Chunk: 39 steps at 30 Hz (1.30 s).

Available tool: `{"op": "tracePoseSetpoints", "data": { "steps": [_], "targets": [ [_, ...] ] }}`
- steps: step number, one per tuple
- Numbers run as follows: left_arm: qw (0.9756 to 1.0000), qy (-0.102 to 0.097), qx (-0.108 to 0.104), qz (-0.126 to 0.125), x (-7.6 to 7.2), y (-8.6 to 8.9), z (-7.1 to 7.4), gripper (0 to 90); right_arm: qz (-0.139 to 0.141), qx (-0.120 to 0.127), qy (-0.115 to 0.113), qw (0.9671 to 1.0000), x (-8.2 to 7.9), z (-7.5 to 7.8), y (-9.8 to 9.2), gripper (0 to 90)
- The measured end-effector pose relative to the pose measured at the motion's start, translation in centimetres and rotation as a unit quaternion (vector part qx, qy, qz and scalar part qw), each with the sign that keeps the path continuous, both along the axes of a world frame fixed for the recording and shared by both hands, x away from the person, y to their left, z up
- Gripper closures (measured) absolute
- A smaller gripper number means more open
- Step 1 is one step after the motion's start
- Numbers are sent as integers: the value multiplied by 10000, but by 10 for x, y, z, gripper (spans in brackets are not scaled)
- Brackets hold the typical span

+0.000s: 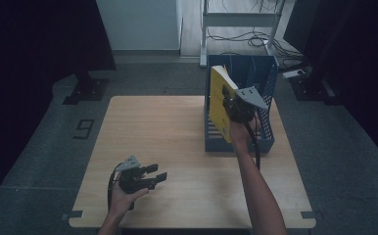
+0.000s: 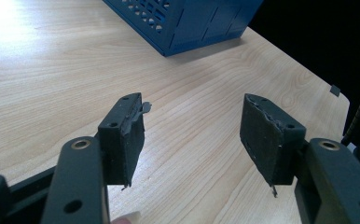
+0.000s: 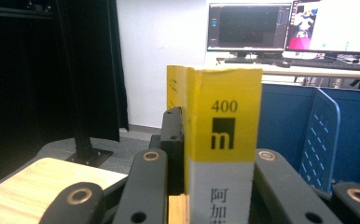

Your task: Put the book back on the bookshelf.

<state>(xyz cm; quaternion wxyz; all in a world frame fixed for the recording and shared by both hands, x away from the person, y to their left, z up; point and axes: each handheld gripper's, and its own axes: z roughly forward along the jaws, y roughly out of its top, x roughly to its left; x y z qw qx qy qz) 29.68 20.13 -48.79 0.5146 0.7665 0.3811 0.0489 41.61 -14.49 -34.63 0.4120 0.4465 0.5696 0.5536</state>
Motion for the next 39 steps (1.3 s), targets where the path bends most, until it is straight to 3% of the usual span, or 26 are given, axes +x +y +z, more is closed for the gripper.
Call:
{"op": "tracePoseSetpoints", "data": {
  "steps": [16,39],
  "targets": [
    [10000,9,-5,-3,0,1,0,394,-209,58,101,9997,13,-6,1,750],
    [10000,18,-42,12,1,4,0,392,-287,40,161,9995,27,-8,8,750]
  ]
}}
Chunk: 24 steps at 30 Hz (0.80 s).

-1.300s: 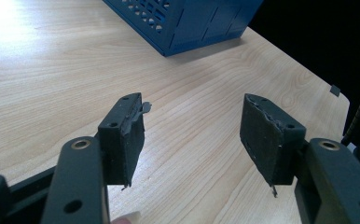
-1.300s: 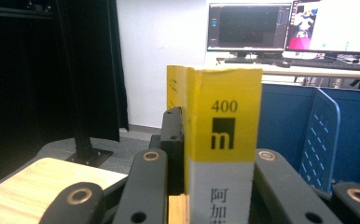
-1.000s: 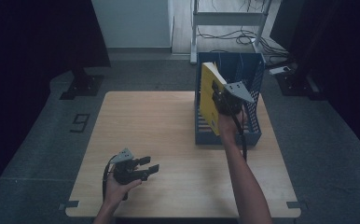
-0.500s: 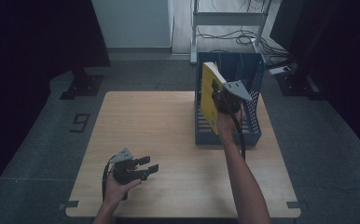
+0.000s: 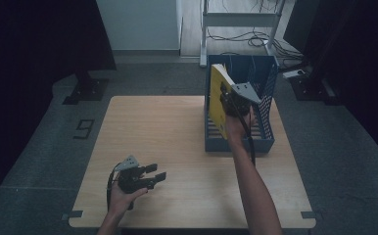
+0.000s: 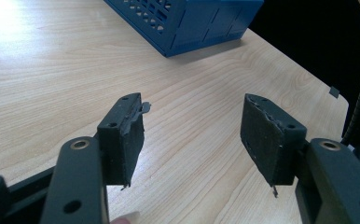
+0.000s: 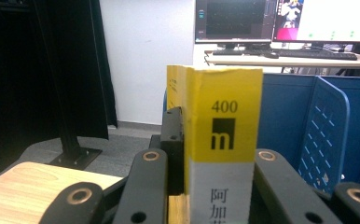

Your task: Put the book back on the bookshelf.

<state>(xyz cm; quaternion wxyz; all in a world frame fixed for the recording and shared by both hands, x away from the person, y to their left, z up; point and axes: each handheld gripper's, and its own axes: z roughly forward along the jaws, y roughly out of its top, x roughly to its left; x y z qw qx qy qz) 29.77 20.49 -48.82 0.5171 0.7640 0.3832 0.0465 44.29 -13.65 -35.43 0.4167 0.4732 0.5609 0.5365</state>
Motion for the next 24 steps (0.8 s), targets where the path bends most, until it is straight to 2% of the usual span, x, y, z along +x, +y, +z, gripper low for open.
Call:
{"op": "tracePoseSetpoints", "data": {
  "steps": [7,24],
  "targets": [
    [10000,4,13,-4,0,0,0,392,-67,73,-13,9999,2,1,-2,751],
    [10000,14,31,-3,0,0,-1,390,-130,-79,74,9999,10,-4,0,751]
  ]
}}
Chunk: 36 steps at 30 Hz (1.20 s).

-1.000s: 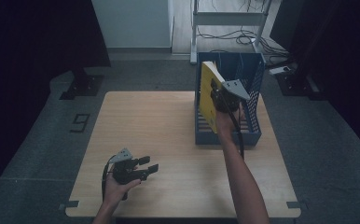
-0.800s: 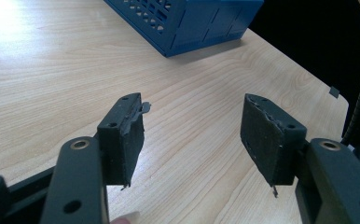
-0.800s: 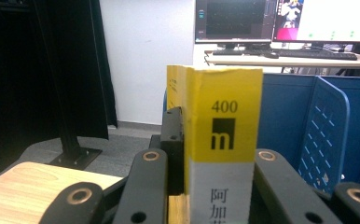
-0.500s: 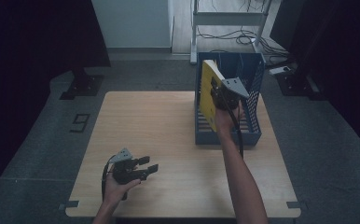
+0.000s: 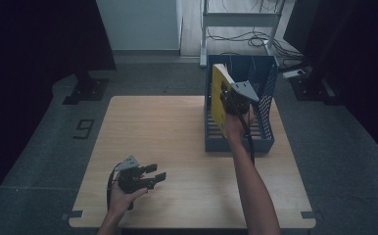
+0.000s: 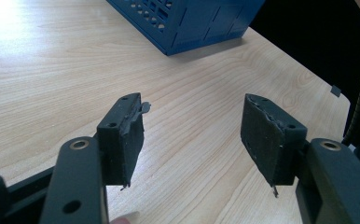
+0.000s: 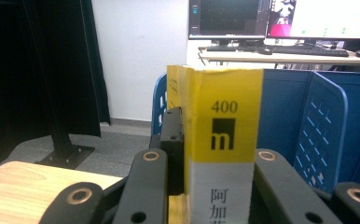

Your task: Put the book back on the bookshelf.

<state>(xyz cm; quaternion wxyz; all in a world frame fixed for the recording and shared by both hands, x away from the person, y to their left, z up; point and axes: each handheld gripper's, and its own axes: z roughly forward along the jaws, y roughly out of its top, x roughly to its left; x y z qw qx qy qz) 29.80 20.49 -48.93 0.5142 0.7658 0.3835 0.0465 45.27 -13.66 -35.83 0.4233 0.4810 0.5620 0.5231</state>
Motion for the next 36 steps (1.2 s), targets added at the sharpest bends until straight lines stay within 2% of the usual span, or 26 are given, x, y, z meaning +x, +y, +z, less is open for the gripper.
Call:
{"op": "tracePoseSetpoints", "data": {
  "steps": [15,36],
  "targets": [
    [10000,-19,48,-37,0,-2,-1,396,11,-29,6,10000,3,3,6,750],
    [9999,38,72,-64,0,-4,-3,388,37,9,86,10000,8,-3,10,750]
  ]
}}
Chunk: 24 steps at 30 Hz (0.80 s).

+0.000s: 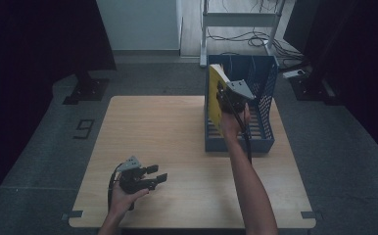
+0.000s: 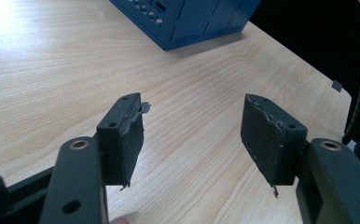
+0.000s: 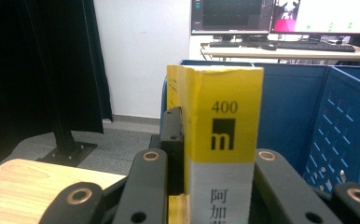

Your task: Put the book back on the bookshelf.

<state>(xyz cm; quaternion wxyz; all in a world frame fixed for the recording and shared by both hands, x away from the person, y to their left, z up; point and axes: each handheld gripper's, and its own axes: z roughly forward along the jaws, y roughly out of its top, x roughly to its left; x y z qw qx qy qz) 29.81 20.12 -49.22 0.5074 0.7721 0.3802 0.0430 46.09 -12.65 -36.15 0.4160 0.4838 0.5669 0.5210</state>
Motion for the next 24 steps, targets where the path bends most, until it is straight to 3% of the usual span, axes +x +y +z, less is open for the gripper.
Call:
{"op": "tracePoseSetpoints", "data": {
  "steps": [24],
  "targets": [
    [10000,30,29,-45,0,-2,-3,387,-57,8,15,10000,11,-7,2,750]
  ]
}}
